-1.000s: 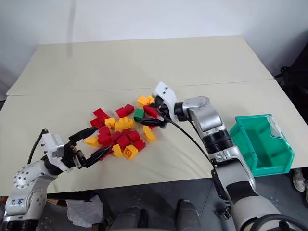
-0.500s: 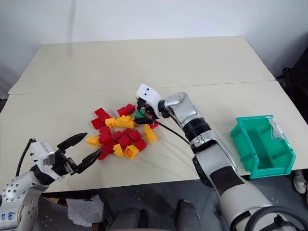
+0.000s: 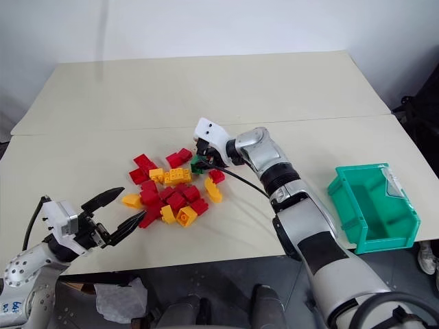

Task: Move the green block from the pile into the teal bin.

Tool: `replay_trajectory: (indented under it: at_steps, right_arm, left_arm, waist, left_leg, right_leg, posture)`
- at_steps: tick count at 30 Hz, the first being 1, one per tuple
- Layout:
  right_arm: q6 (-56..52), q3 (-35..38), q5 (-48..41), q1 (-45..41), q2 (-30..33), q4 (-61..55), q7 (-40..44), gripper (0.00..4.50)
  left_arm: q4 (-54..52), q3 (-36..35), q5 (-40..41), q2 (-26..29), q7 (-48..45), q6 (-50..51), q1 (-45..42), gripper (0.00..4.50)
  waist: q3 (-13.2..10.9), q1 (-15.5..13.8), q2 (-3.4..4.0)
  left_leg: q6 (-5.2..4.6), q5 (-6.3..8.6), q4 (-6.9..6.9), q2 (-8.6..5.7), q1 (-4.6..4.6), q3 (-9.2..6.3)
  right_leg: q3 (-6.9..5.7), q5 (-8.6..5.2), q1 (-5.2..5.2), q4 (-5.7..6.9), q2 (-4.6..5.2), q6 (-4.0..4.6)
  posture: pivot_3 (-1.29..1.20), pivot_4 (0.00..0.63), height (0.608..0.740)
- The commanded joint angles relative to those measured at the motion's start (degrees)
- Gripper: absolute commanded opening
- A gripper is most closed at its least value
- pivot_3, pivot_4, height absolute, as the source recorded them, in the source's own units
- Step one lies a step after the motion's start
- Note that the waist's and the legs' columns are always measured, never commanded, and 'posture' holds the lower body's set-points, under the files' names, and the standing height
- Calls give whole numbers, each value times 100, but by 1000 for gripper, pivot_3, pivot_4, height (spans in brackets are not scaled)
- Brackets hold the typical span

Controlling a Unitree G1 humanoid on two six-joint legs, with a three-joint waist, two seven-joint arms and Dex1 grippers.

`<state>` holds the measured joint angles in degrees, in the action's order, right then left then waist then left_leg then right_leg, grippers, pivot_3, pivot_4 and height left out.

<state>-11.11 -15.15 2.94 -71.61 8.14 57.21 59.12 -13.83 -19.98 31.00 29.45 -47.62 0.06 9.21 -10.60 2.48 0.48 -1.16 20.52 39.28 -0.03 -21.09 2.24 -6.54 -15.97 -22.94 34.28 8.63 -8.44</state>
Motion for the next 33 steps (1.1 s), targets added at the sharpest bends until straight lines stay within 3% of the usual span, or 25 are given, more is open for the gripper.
replay_trajectory:
  at_steps: [1,10,14,21,33]
  right_arm:
    - [-21,334,-266,-168,105,-183,186,1160]
    - [-866,493,-509,155,353,-1023,624,1160]
    - [-1034,114,-331,393,277,-1588,766,2056]
    - [-877,-266,34,327,77,-1392,433,4476]
    - [-255,-184,345,-178,-114,161,-153,4476]
  left_arm:
    - [-93,69,11,53,-62,-57,-154,4500]
    - [70,252,-9,84,-179,-31,-433,4500]
    - [88,240,-2,109,-199,-34,-421,4500]
    - [12,161,7,119,-158,-33,-305,4500]
    - [-204,180,-3,4,53,-108,-52,4500]
  waist:
    - [-1,-2,1]
    - [-1,49,1]
    - [-1,76,1]
    - [-1,62,2]
    - [-1,67,2]
  left_leg:
    - [0,0,0,0,-1,-1]
    - [1,0,-2,-4,-3,0]
    - [2,1,-4,-4,-3,1]
    - [2,1,-3,-6,-4,2]
    - [2,1,-3,-5,-3,1]
  right_leg:
    - [-1,0,0,0,0,0]
    - [-3,0,-4,1,-3,0]
    - [-3,0,-7,2,-4,1]
    - [1,0,-10,6,-2,0]
    - [3,0,-11,9,0,1]
  posture:
    - [0,150,740]
    - [0,150,740]
    - [0,150,740]
    - [0,150,740]
    - [0,150,740]
